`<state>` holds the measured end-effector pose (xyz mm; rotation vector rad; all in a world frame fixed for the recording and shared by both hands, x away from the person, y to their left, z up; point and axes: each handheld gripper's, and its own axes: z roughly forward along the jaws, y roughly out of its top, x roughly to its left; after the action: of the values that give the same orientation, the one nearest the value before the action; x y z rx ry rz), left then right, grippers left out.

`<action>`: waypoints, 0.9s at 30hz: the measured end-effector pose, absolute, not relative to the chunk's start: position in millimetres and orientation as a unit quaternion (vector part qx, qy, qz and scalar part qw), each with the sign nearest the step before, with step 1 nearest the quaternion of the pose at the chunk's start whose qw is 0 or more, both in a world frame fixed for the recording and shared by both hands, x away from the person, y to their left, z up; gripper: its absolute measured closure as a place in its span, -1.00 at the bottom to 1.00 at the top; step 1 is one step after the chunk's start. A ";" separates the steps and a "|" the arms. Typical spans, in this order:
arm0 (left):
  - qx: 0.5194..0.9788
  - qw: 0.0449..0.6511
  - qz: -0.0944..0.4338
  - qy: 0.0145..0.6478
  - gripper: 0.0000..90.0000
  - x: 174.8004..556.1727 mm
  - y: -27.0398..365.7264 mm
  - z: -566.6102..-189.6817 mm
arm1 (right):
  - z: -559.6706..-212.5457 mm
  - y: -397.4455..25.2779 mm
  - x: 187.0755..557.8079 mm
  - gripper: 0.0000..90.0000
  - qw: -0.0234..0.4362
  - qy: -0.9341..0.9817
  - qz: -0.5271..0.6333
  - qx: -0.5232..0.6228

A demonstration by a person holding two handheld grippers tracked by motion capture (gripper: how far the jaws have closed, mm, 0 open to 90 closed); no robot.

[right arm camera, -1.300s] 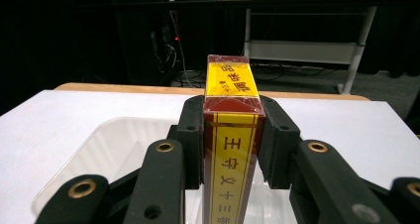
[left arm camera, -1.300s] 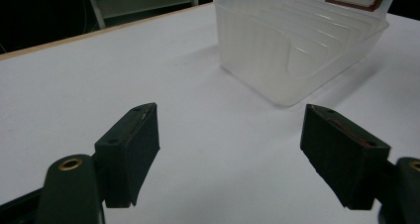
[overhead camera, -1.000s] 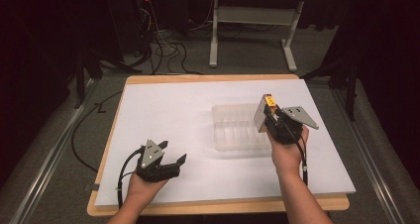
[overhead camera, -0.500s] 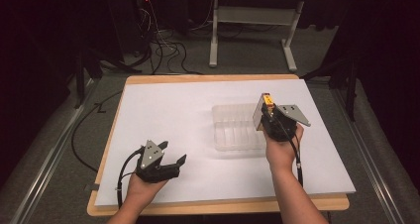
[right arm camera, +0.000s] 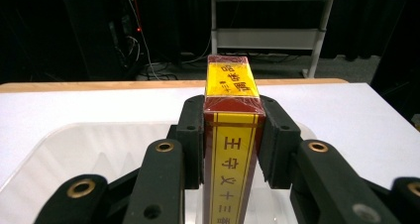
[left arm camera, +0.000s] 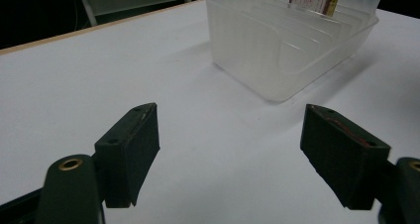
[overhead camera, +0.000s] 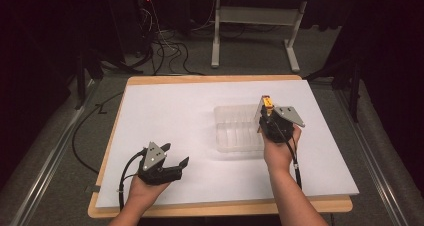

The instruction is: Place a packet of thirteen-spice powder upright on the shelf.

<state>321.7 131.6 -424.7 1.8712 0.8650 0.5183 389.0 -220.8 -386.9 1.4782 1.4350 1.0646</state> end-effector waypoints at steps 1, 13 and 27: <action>0.769 0.487 0.212 0.355 -0.48 321.8 132.1 -424.5 | -388.3 -220.1 389.5 0.51 0.401 0.568 0.418 0.584; 0.768 0.488 0.209 0.357 -0.48 322.2 132.4 -424.5 | -405.0 -215.6 393.9 0.51 0.408 0.574 0.402 0.585; 0.772 0.484 0.206 0.356 -0.48 323.1 131.4 -425.8 | -419.1 -217.2 393.6 0.50 0.399 0.584 0.404 0.579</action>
<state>323.1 131.4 -425.8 1.8801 0.8678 0.5024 393.6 -217.2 -419.1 1.4663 1.4787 1.0224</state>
